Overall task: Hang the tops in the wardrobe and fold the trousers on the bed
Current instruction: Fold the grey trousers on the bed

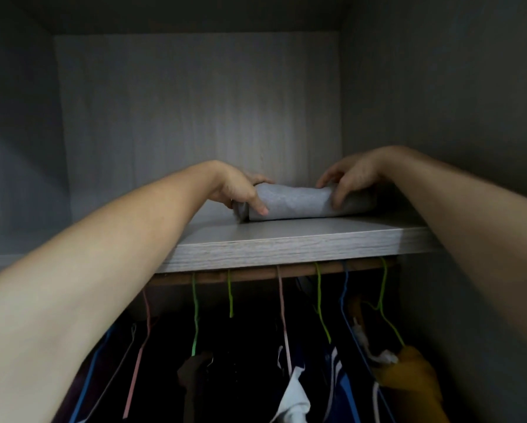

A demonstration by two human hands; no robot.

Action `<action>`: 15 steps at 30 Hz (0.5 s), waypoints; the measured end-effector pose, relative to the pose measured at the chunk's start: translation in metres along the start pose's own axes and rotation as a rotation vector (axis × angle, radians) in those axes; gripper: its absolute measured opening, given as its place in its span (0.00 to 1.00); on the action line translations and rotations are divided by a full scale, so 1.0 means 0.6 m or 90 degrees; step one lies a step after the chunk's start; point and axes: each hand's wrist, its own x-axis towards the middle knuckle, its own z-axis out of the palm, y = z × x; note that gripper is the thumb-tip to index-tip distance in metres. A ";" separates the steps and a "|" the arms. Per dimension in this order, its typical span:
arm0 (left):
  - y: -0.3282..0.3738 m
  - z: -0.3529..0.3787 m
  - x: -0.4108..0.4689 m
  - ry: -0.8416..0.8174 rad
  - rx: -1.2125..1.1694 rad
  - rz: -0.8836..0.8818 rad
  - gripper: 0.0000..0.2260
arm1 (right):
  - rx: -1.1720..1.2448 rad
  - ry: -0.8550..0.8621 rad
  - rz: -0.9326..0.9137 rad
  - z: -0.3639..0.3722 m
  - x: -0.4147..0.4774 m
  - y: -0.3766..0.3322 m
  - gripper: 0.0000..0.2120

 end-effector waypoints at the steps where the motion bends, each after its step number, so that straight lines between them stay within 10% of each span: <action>1: 0.000 0.004 0.010 0.013 0.046 0.003 0.38 | -0.046 0.017 -0.004 0.002 0.009 0.001 0.29; 6: -0.005 0.021 0.049 0.193 0.419 0.029 0.38 | -0.152 0.086 -0.007 0.012 0.043 0.017 0.33; 15: -0.011 0.020 0.026 0.203 0.363 0.049 0.35 | -0.106 0.088 0.014 0.022 0.028 0.024 0.37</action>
